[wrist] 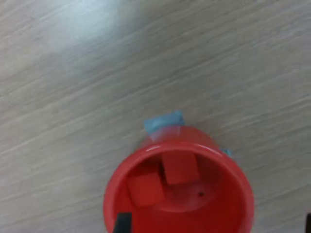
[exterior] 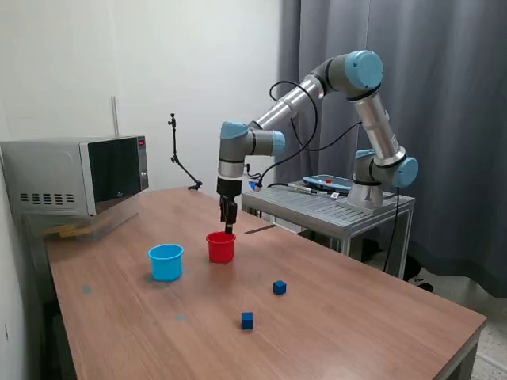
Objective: Place red objects in the red bin, and blue objects in the blue bin.
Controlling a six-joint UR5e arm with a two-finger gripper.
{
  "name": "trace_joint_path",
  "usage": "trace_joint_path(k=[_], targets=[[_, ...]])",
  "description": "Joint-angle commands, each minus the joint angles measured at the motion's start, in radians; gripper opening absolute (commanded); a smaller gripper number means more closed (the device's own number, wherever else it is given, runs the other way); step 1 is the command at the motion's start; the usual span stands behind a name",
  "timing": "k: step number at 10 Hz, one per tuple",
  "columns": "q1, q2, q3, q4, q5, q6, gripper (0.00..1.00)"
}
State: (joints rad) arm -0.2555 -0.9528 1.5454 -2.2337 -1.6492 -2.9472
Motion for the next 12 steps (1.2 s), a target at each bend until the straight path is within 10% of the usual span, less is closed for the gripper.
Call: trace_joint_path(k=[1,4,6,12], targets=[[0.08,-0.001,-0.025,0.017,0.002,-0.007,1.0],[0.283,-0.014,0.001,0.157,0.034,-0.096,1.0],[0.307,-0.029,0.099,0.154,0.103,-0.128,1.0],[0.331,0.005,0.039,0.01,0.111,-0.257,1.0]])
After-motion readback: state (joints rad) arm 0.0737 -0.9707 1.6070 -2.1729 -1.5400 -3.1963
